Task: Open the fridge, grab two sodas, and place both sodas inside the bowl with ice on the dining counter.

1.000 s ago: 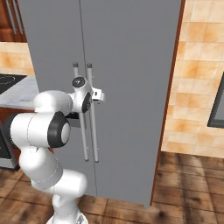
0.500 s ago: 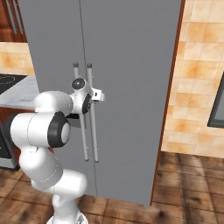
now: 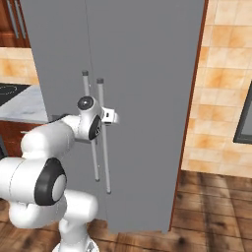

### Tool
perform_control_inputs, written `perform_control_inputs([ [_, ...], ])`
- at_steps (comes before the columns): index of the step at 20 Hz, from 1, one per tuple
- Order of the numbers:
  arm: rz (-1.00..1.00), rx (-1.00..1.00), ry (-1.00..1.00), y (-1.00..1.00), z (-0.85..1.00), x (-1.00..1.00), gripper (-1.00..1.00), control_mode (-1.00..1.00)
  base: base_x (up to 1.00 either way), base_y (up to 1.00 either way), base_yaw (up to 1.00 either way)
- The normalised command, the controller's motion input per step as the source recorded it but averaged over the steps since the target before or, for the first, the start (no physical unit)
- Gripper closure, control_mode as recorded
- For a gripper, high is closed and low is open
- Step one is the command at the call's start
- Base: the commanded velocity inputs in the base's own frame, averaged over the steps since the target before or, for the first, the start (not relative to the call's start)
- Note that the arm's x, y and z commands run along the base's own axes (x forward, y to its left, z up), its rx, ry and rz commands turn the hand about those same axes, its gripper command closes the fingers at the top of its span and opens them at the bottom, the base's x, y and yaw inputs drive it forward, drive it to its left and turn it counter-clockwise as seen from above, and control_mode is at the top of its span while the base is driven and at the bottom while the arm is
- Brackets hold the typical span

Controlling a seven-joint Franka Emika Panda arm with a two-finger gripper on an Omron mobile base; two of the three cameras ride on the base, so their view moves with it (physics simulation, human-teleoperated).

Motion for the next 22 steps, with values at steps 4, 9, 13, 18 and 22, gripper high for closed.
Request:
perform_control_inputs([
  [4, 0.02, 0.0, -0.02, -0.49, 0.08, -1.0, 1.0, -1.0, 0.0, 0.0, 0.0],
  [9, 0.0, 0.0, 0.0, -0.3, 0.17, -1.0, -1.0, -1.0, 0.0, 0.0, 0.0],
  [13, -0.05, -0.03, 0.05, -0.17, 0.12, -1.0, -1.0, -1.0, 0.0, 0.0, 0.0],
  [18, -0.09, -0.04, 0.02, -0.07, 0.47, -0.99, -1.0, -1.0, 0.0, 0.0, 0.0],
  [22, -0.08, -0.06, 0.0, 0.04, 0.94, -0.66, -1.0, -1.0, 0.0, 0.0, 0.0],
])
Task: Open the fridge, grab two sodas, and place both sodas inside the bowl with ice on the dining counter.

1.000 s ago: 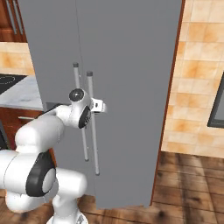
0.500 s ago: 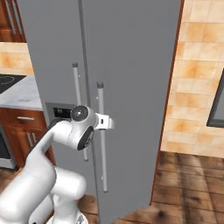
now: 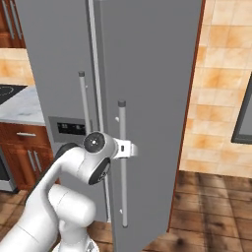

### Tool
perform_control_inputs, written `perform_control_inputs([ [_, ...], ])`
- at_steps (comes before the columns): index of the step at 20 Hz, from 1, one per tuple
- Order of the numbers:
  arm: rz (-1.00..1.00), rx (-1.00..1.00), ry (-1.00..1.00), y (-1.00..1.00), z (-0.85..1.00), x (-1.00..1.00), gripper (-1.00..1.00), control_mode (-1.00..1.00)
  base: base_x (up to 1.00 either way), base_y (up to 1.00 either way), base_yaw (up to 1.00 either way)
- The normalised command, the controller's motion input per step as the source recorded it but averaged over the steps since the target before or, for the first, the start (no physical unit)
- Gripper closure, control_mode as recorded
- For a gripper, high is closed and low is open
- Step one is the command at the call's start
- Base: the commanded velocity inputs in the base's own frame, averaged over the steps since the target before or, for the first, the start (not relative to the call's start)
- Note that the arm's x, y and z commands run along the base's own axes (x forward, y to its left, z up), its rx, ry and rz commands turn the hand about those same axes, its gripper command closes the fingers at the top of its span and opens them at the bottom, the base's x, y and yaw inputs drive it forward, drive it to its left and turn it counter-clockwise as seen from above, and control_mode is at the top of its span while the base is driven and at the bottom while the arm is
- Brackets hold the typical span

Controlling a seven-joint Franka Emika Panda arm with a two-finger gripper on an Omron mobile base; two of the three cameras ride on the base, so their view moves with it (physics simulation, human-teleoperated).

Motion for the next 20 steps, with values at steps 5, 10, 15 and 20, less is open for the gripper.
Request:
perform_control_inputs([
  [5, -0.03, -0.05, 0.07, 0.02, 0.58, -0.03, -1.0, -1.0, 0.0, 0.0, 0.0],
  [10, -0.01, -0.03, 0.0, 0.0, -0.02, 0.0, -1.0, -1.0, 0.0, 0.0, 0.0],
  [15, -0.01, 0.0, 0.06, -0.15, 0.04, 0.0, -1.0, -1.0, 0.0, 0.0, 0.0],
  [20, 0.0, 0.0, 0.08, -0.38, 0.16, 0.0, -1.0, -1.0, 0.0, 0.0, 0.0],
])
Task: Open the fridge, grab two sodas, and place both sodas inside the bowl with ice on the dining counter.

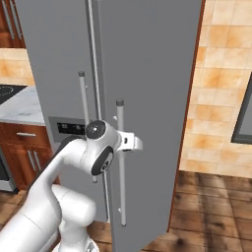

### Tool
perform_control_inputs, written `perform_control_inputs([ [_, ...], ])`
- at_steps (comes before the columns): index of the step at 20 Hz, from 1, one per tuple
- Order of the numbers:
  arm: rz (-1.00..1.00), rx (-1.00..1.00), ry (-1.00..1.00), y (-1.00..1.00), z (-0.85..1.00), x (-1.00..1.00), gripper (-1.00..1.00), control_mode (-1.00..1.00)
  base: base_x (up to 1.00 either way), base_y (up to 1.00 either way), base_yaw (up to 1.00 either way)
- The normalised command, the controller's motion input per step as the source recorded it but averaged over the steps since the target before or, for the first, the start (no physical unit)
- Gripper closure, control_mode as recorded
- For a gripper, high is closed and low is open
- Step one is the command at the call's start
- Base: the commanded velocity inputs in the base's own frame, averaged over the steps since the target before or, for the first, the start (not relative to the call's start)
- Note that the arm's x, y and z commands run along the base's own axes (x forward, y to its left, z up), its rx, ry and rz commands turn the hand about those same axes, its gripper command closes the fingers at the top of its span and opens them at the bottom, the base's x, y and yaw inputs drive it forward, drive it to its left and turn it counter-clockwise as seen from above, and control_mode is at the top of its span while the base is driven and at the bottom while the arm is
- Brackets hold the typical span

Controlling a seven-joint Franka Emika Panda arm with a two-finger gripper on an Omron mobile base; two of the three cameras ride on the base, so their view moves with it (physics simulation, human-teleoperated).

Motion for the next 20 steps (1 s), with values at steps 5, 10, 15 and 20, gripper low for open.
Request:
perform_control_inputs([
  [5, 0.0, 0.01, 0.06, -0.4, 0.28, -0.05, -1.0, -1.0, 0.0, 0.0, 0.0],
  [10, 0.01, 0.0, -0.03, -0.05, 0.22, -0.7, -1.0, -1.0, 0.0, 0.0, 0.0],
  [15, 0.01, -0.08, -0.15, 0.34, 0.41, -0.88, -1.0, -1.0, 0.0, 0.0, 0.0],
  [20, 0.03, -0.16, -0.15, 0.66, 0.6, -0.62, -1.0, -1.0, 0.0, 0.0, 0.0],
])
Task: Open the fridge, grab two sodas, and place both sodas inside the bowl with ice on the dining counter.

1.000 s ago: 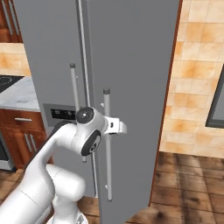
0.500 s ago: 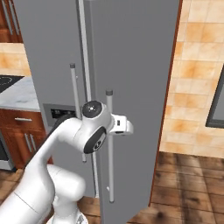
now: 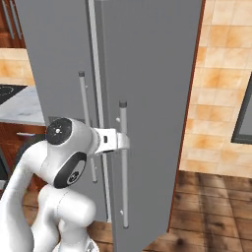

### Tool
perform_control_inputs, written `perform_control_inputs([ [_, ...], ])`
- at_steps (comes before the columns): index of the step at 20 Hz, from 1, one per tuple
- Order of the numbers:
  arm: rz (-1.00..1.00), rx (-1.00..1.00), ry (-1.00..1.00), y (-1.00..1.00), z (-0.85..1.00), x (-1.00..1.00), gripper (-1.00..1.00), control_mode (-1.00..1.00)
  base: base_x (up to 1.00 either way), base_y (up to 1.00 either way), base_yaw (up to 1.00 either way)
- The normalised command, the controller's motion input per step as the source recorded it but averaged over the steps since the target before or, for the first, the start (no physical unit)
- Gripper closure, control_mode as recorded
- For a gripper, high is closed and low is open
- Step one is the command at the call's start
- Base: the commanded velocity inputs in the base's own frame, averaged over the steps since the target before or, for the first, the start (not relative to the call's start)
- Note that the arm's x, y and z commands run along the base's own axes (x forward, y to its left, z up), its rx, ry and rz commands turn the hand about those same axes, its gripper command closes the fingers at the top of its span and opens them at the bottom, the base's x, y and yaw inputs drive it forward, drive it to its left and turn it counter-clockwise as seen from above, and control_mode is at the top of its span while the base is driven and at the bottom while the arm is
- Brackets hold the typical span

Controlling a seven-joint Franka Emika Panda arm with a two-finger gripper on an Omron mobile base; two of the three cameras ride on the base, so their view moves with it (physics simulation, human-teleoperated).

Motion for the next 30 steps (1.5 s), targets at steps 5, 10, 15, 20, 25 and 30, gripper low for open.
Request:
perform_control_inputs([
  [5, 0.04, -0.28, -0.12, 0.99, 0.77, -0.12, -1.0, -1.0, 0.0, 0.0, 0.0],
  [10, 0.02, -0.32, -0.03, 1.0, 0.63, 0.01, -1.0, -1.0, 0.0, 0.0, 0.0],
  [15, 0.0, -0.26, -0.05, 0.72, 0.34, 0.38, -1.0, -1.0, 0.0, 0.0, 0.0],
  [20, 0.0, -0.12, 0.17, 0.04, 0.03, 1.0, -1.0, -1.0, 0.0, 0.0, 0.0],
  [25, -0.01, -0.09, 0.18, -0.06, 0.0, 1.0, -1.0, -1.0, 0.0, 0.0, 0.0],
  [30, -0.06, -0.06, 0.04, -0.45, 0.0, 0.56, -1.0, -1.0, 0.0, 0.0, 0.0],
])
